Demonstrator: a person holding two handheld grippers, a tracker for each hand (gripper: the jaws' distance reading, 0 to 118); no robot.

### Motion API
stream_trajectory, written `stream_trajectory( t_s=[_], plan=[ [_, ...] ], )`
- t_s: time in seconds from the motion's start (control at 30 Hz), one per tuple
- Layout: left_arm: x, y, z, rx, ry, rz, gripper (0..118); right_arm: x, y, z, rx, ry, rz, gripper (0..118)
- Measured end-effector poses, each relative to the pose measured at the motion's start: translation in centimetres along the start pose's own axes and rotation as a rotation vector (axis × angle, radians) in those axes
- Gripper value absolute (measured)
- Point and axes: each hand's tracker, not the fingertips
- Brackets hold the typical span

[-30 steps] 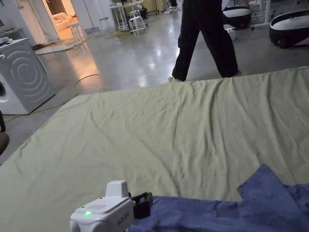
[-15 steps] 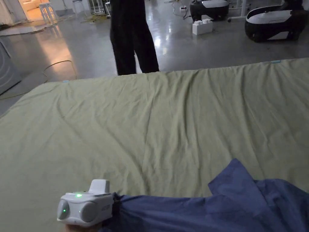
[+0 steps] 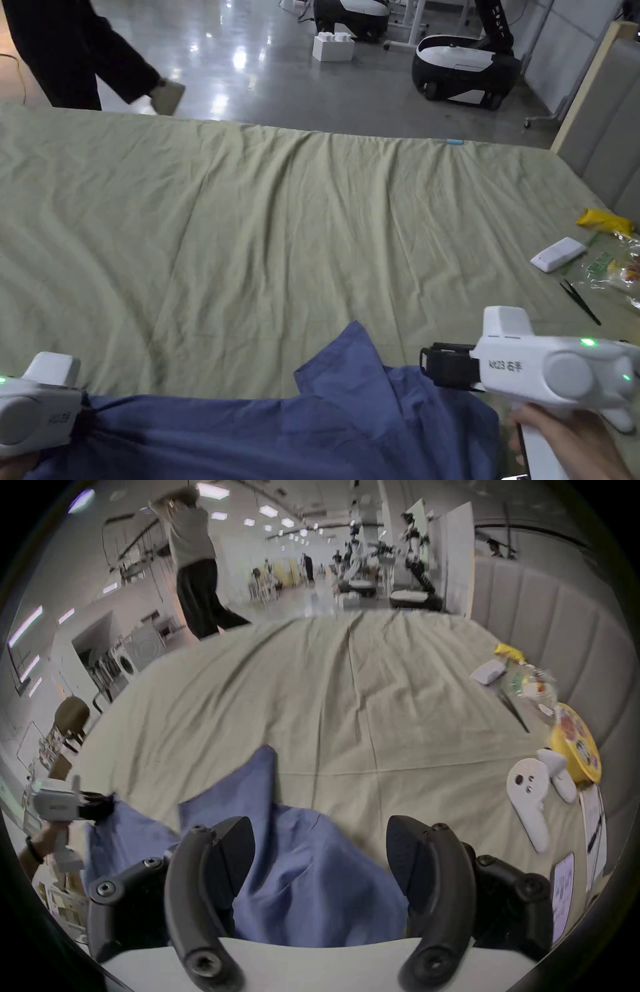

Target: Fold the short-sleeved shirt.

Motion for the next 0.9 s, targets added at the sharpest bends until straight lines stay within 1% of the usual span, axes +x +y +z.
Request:
stream_trajectory(
  t_s=[0.1,0.17,0.2,0.23,0.3,0.33,0.37,0.4,0.43,0.5,0.57,0.6,0.67,0.73,0.83,0.9],
  plan=[
    [0.0,0.1,0.2,0.003,-0.004,0.003,5,0.1,0.5,-4.1,-0.097,0.006,0.045,82],
    [0.1,0.0,0.3,0.002,-0.002,-0.001,5,0.0,-0.1,-6.2,-0.187,-0.01,0.076,82],
    [0.2,0.0,0.4,0.004,0.0,-0.005,5,0.1,-0.4,-6.9,-0.22,-0.043,0.09,75],
    [0.3,-0.1,0.4,0.005,0.002,-0.009,5,0.2,-0.8,-7.4,-0.232,-0.075,0.099,60],
    [0.5,-0.3,0.6,0.011,0.008,-0.021,5,0.3,-1.5,-7.0,-0.192,-0.048,0.093,42],
    [0.4,-0.2,0.5,0.016,0.012,-0.025,5,0.5,-1.5,-6.4,-0.164,-0.041,0.073,18],
    [0.5,-0.3,0.6,0.02,0.016,-0.025,5,0.7,-1.5,-5.9,-0.155,-0.022,0.05,3],
    [0.5,-0.3,0.8,0.022,0.02,-0.024,5,0.8,-1.4,-5.4,-0.156,-0.021,0.051,3],
    [0.3,-0.2,1.0,0.026,0.021,-0.023,5,0.7,-1.5,-4.4,-0.123,-0.026,0.043,3],
    [-0.5,0.0,2.4,0.056,-0.001,0.013,5,0.7,-1.3,-2.0,-0.053,0.003,0.053,3],
    [-1.5,-0.3,6.3,0.174,-0.074,0.088,5,0.6,-0.9,1.5,0.055,-0.009,0.077,3],
    [-1.9,-0.4,8.4,0.246,-0.105,0.115,5,0.6,-0.7,3.5,0.109,-0.009,0.077,3],
    [-2.7,-0.7,13.7,0.383,-0.133,0.123,5,0.9,-0.1,8.1,0.216,0.008,0.045,3],
    [-3.3,-1.0,19.9,0.509,-0.156,0.124,5,1.1,0.5,13.0,0.319,0.049,0.008,3],
    [-4.7,-1.3,28.1,0.696,-0.143,0.127,5,0.7,1.4,19.8,0.462,0.037,0.007,3],
    [-5.5,-1.4,33.4,0.818,-0.146,0.15,5,0.8,2.3,23.9,0.563,0.039,-0.016,3]
  ],
)
